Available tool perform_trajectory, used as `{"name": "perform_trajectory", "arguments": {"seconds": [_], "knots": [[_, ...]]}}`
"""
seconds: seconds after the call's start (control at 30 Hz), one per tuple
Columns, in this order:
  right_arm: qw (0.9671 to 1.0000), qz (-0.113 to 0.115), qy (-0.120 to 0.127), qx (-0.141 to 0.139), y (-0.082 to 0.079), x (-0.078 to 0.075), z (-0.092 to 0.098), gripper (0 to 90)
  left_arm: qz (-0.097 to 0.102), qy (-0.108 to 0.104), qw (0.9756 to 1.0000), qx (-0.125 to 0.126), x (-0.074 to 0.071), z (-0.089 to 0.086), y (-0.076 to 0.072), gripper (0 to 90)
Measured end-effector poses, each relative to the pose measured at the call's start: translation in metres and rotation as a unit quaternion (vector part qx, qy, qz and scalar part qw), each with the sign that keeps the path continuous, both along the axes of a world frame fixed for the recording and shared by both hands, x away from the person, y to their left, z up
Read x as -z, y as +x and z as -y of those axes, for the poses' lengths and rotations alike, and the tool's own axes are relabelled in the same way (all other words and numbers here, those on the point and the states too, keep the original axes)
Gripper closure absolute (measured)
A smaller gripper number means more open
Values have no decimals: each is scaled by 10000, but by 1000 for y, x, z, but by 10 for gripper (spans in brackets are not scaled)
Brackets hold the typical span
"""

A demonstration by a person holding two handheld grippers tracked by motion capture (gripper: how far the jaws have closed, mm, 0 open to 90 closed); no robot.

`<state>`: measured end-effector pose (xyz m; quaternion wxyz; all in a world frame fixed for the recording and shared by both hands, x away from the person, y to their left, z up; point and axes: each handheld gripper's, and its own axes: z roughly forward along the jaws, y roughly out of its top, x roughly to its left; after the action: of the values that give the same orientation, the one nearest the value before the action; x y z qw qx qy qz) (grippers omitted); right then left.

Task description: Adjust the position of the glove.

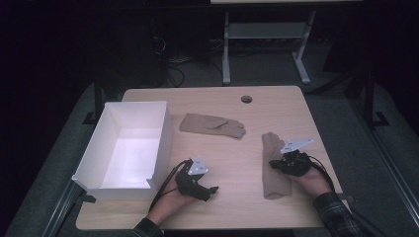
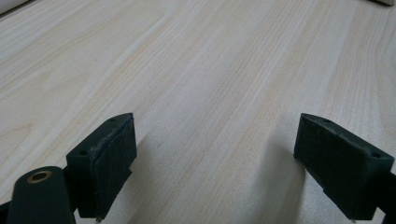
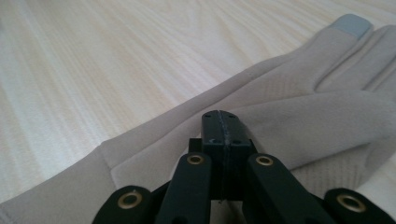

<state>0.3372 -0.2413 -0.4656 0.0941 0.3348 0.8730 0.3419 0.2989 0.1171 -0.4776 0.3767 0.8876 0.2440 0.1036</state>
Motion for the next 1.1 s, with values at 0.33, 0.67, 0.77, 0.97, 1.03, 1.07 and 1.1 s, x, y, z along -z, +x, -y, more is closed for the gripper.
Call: {"name": "perform_trajectory", "arguments": {"seconds": [0.33, 0.67, 0.77, 0.97, 1.03, 1.07, 1.1], "knots": [[9991, -165, 126, -364, -18, 0, -9, 900, 4, -4, 10000, 1, 0, 0, 0, 125], [9963, -238, 117, -815, -36, -1, -21, 899, 9, -3, 10000, 2, 0, 0, 0, 124], [9963, -174, 151, -825, -36, -3, -20, 894, 5, -2, 10000, 4, 0, 0, 0, 125], [9972, 10, 311, -676, -36, -12, -12, 847, 4, -1, 10000, 3, 0, 0, 0, 124], [9984, 104, 370, -405, -36, -16, -1, 792, 5, -5, 10000, 6, 0, 0, 0, 125], [9986, 107, 390, -341, -36, -17, 2, 768, 8, -3, 10000, 2, 0, 0, 0, 125], [9987, 159, 395, -279, -36, -17, 6, 749, 10, -3, 10000, 4, 0, 0, 0, 125]]}}
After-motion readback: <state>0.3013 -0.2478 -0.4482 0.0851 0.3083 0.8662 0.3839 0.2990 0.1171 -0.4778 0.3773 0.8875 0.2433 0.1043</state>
